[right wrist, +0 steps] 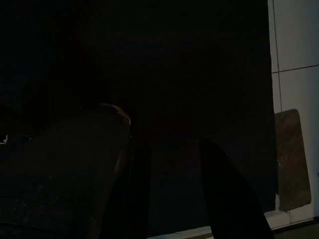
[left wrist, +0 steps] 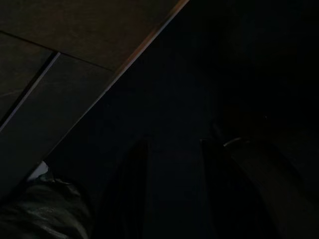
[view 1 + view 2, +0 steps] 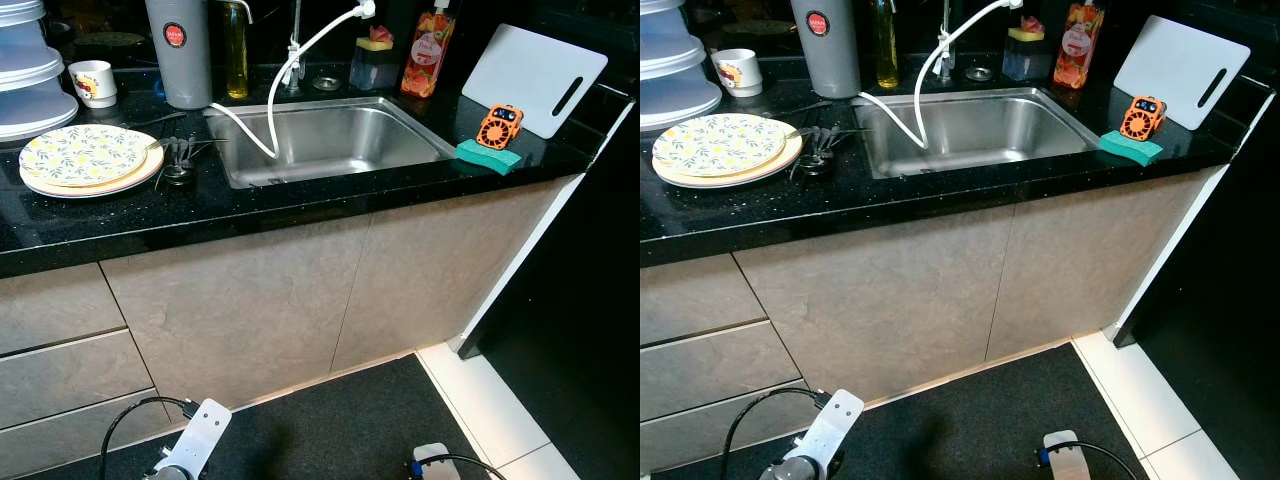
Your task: Kitchen organization
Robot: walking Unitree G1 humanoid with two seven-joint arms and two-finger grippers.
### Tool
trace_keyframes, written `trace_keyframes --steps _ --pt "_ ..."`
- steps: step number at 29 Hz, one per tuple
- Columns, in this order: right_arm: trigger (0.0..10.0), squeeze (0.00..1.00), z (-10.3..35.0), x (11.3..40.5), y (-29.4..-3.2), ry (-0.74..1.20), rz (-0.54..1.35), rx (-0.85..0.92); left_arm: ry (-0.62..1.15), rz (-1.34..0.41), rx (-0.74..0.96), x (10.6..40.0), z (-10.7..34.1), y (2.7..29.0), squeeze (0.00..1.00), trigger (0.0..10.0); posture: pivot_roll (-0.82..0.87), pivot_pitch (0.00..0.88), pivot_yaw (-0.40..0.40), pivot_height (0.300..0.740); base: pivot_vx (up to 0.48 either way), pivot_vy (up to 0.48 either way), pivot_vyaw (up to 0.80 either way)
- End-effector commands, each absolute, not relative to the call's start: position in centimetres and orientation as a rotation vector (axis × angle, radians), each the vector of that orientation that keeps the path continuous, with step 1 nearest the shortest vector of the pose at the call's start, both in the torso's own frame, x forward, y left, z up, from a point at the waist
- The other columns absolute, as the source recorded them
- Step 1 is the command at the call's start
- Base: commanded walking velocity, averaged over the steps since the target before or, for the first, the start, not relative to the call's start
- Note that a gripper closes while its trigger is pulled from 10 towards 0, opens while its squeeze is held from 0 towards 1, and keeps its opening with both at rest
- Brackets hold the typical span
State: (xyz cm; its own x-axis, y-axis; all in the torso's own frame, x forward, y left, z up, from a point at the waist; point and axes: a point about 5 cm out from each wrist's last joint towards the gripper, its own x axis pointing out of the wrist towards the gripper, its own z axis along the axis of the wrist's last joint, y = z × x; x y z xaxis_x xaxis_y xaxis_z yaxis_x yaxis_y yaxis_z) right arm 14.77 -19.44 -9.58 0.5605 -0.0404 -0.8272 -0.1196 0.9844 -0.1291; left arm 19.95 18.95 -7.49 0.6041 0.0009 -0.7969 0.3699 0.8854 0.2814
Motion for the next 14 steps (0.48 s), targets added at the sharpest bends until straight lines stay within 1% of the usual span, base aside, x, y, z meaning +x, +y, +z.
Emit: trace_keyframes --steps 1,14 --pt "10.0 0.0 -9.74 14.3 -19.69 0.995 0.033 -0.178 0.921 -0.222 0.454 19.51 -7.69 19.27 0.0 10.0 0.06 0.0 -0.036 0.74 0.0 0.0 0.0" --pt "10.0 0.0 -9.65 14.36 -20.13 0.993 0.03 -0.189 0.919 -0.228 0.454 19.53 -7.7 19.1 0.0 10.0 0.05 0.0 -0.039 0.74 0.0 0.0 0.0"
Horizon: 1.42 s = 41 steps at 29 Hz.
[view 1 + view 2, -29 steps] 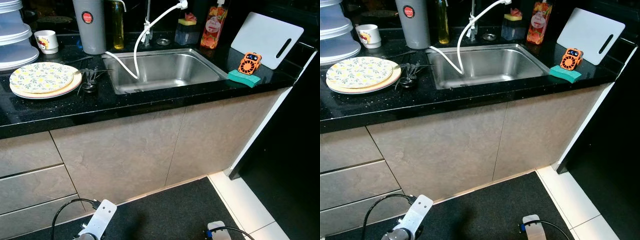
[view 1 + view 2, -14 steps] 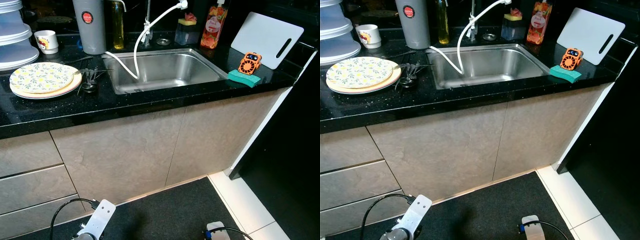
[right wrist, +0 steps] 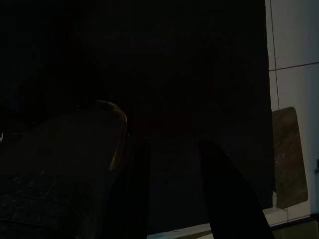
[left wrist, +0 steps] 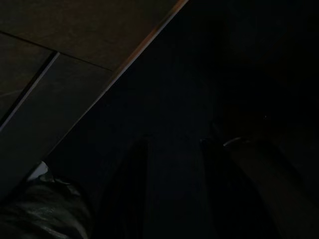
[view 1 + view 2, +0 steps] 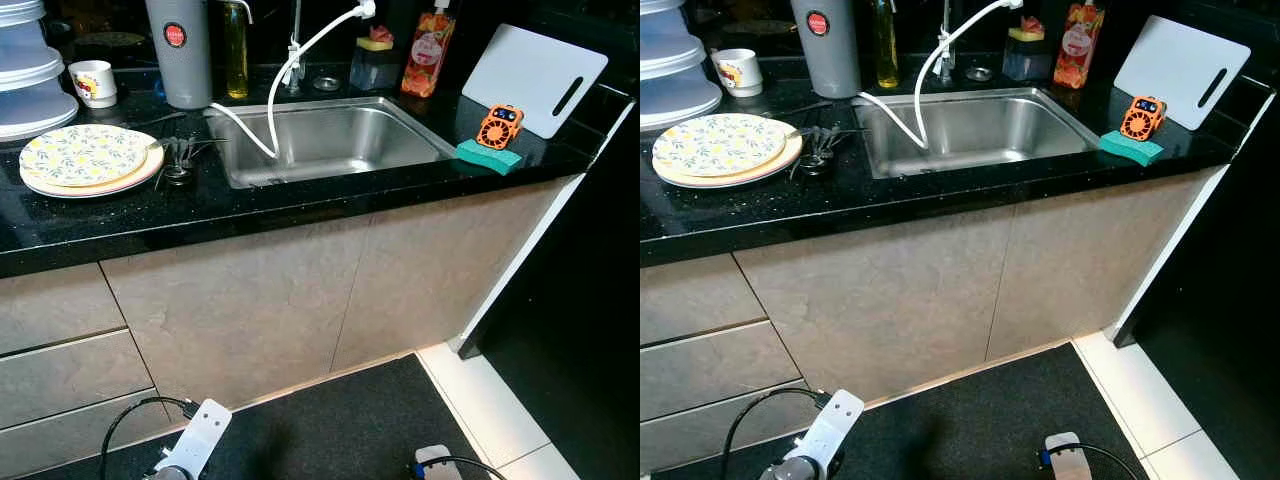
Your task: Kitchen organization
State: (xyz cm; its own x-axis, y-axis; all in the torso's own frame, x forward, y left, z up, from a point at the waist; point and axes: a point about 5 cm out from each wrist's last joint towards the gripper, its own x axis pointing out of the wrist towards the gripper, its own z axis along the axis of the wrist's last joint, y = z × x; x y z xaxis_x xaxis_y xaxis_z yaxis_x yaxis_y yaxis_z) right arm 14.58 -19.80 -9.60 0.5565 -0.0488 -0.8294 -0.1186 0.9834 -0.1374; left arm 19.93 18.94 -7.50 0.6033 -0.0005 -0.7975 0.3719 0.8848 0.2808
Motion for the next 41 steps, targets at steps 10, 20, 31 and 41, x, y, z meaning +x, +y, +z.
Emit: trace_keyframes --steps 10,20,31,41 --pt "10.0 0.0 -9.51 14.64 -20.33 0.987 0.033 -0.198 0.918 -0.231 0.455 19.46 -7.73 19.06 0.0 10.0 0.05 0.0 -0.039 0.74 0.0 0.0 0.0" --pt "10.0 0.0 -9.51 14.59 -20.45 0.988 0.032 -0.202 0.917 -0.232 0.456 19.47 -7.73 19.06 0.0 10.0 0.05 0.0 -0.039 0.74 0.0 0.0 0.0" --pt "10.0 0.0 -9.47 14.68 -20.54 0.987 0.029 -0.2 0.914 -0.23 0.452 19.6 -7.68 18.98 0.0 10.0 0.04 0.0 -0.043 0.74 0.0 0.0 0.0" --pt "10.0 0.0 -9.48 14.62 -20.61 0.99 0.026 -0.197 0.911 -0.227 0.448 19.78 -7.6 18.87 0.0 10.0 0.02 0.029 -0.062 0.74 0.0 0.0 0.0"
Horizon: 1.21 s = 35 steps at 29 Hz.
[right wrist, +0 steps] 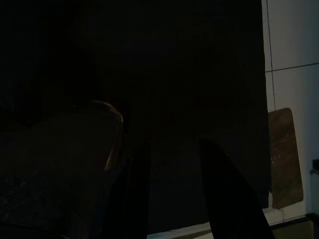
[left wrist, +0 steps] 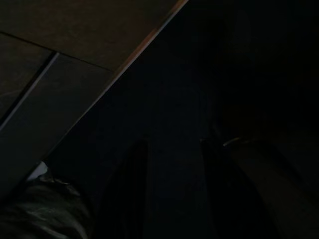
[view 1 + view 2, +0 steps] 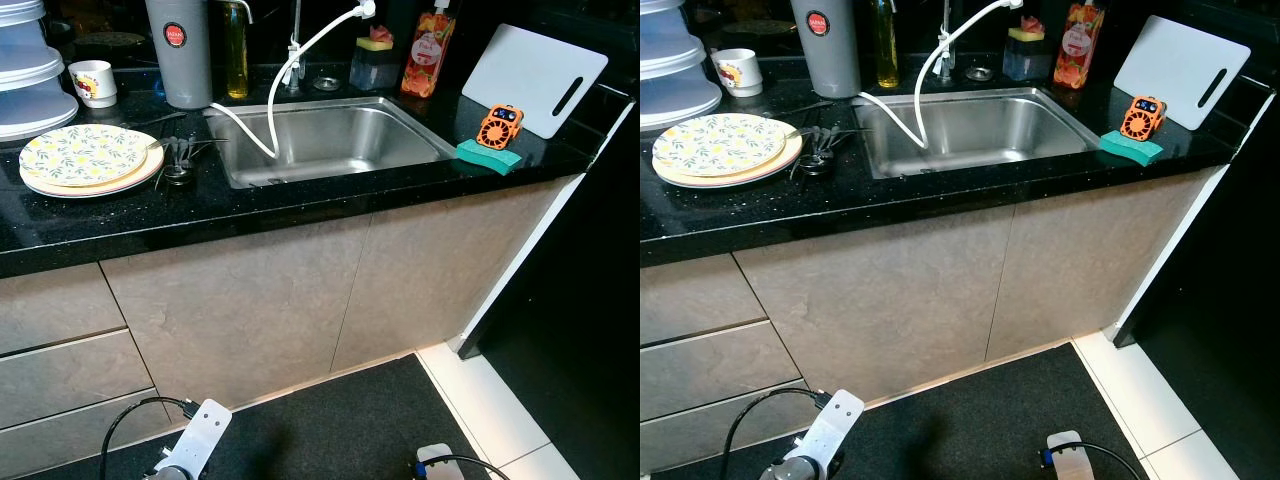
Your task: Kitchen organization
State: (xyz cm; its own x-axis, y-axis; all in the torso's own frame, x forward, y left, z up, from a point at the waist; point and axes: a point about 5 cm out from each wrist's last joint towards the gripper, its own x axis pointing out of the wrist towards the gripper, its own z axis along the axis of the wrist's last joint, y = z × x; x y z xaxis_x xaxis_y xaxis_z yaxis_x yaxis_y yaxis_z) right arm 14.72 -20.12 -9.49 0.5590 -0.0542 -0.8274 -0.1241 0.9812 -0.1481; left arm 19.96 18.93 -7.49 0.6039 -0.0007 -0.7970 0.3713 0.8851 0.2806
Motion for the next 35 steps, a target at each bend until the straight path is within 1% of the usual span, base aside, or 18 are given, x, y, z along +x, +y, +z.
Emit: trace_keyframes --steps 1,2,20,35 --pt "10.0 0.0 -9.5 14.6 -20.6 0.99 0.026 -0.197 0.91 -0.227 0.448 19.8 -7.6 18.9 0.0 10.0 0.02 0.029 -0.062 0.74 0.0 0.0 0.0" --pt "10.0 0.0 -9.5 14.6 -20.6 0.992 0.026 -0.197 0.911 -0.225 0.445 19.8 -7.6 18.9 0.0 10.0 0.03 0.012 -0.05 0.74 0.0 0.0 0.0" --pt "10.0 0.0 -9.7 14.1 -20.8 1.013 0.023 -0.202 0.913 -0.237 0.446 19.7 -7.7 18.7 0.0 10.0 0.01 0.001 -0.047 0.74 0.0 0.0 0.0" --pt "10.0 0.0 -10.1 12.5 -21.2 1.049 0.0 -0.191 0.925 -0.248 0.448 19.4 -7.8 18.4 0.0 10.0 -0.01 0.0 -0.046 0.74 0.0 0.0 0.0"
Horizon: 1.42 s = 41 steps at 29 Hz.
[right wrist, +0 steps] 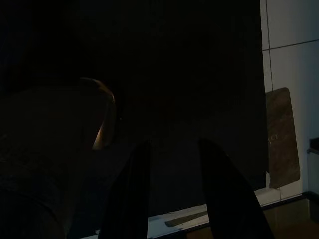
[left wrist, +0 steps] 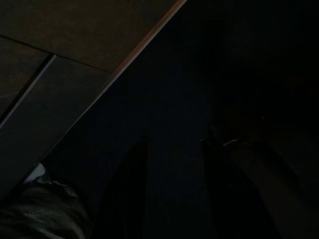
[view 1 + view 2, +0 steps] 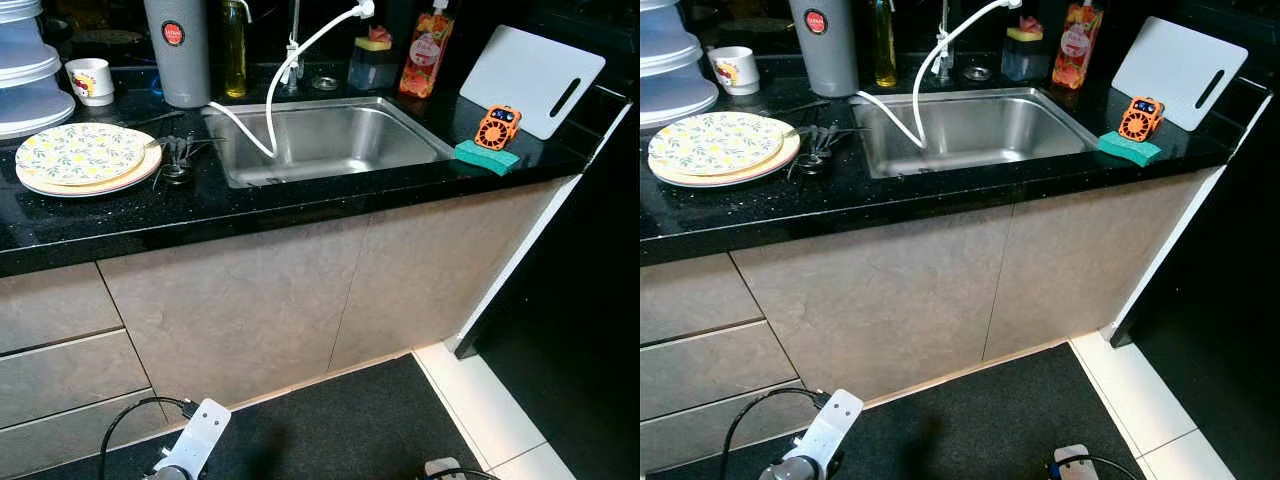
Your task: Kitchen organization
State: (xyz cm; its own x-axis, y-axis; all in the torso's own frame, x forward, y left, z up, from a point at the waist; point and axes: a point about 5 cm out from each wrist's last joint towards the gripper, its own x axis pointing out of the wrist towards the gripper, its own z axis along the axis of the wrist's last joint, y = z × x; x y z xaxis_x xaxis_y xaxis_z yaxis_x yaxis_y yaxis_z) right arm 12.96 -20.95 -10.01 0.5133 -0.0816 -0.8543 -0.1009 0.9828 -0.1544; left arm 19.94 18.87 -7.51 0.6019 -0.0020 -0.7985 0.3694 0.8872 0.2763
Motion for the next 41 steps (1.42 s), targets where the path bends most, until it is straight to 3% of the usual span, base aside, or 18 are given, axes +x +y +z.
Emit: trace_keyframes --steps 1,22,41 --pt "10.0 0.0 -10.1 12.5 -21.2 1.052 0.001 -0.191 0.925 -0.25 0.445 19.4 -7.9 18.4 0.0 10.0 -0.01 0.0 -0.046 0.74 0.0 0.0 0.0" --pt "10.0 0.0 -10.3 12.0 -21.1 1.051 -0.013 -0.181 0.937 -0.274 0.454 18.6 -8.3 18.1 0.0 10.0 -0.02 0.0 -0.021 0.74 0.0 0.0 0.0" --pt "10.0 0.0 -9.8 13.8 -20.5 0.999 0.001 -0.179 0.934 -0.276 0.466 18.4 -8.3 18.1 0.0 10.0 -0.01 0.0 -0.021 0.74 0.0 0.0 0.0"
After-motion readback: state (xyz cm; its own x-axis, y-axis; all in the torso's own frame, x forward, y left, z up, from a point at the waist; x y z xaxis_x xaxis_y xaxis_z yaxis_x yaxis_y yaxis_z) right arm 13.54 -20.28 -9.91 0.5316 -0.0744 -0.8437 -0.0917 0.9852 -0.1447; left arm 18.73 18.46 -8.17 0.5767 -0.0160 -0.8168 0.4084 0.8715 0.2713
